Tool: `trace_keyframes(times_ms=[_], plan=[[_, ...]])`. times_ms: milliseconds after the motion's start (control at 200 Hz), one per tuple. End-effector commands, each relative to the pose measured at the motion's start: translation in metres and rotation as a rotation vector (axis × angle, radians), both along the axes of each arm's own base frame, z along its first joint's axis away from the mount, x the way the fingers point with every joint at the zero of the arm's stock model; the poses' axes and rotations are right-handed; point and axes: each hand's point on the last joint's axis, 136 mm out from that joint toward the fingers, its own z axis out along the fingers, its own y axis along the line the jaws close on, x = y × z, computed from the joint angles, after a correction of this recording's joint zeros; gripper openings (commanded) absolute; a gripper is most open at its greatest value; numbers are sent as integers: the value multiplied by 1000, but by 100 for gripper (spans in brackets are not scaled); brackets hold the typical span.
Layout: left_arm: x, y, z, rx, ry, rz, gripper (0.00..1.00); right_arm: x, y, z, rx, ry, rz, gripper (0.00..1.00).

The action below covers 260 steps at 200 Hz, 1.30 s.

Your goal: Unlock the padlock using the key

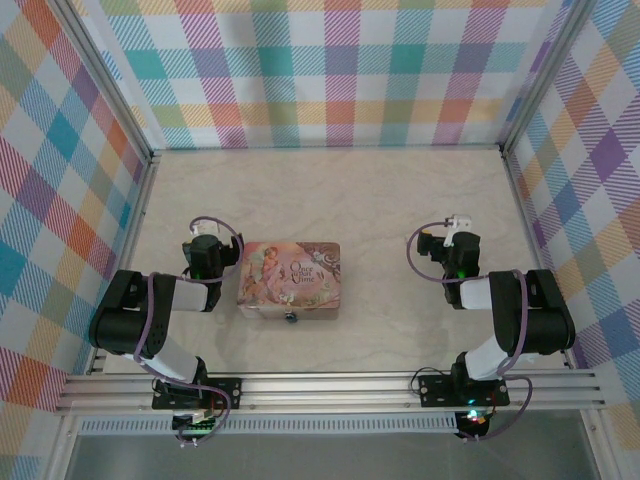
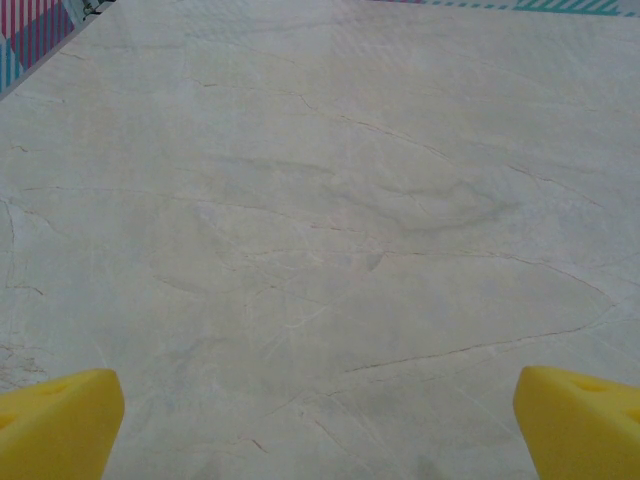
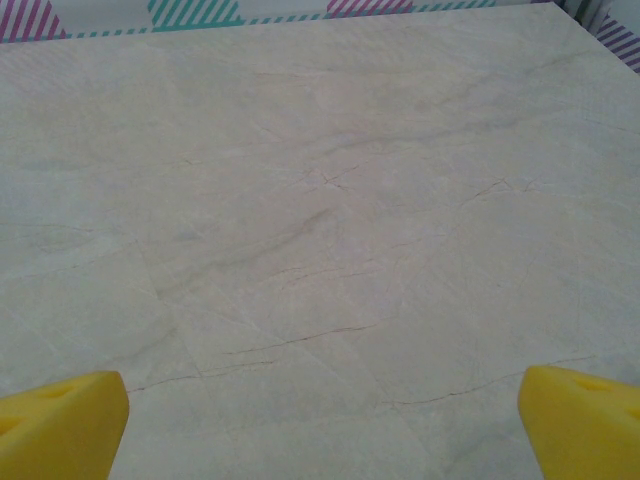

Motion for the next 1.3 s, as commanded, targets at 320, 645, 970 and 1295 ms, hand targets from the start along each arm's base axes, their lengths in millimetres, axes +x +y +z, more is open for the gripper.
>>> trace_keyframes(times_ms=[320,645,970,1295], plan=[[5,4,14,-1,-37,7,100,8,-2,21,8,-55,-15,100],[3,9,75,-14,-30,50,100,7,5,35,-27,-56,6,100],[-25,17,113,-387,31,247,100,-21,37,124,444,4,15,100],[-76,-44,88,-619,366,33,100,-64,107,156,798,82,330,97]])
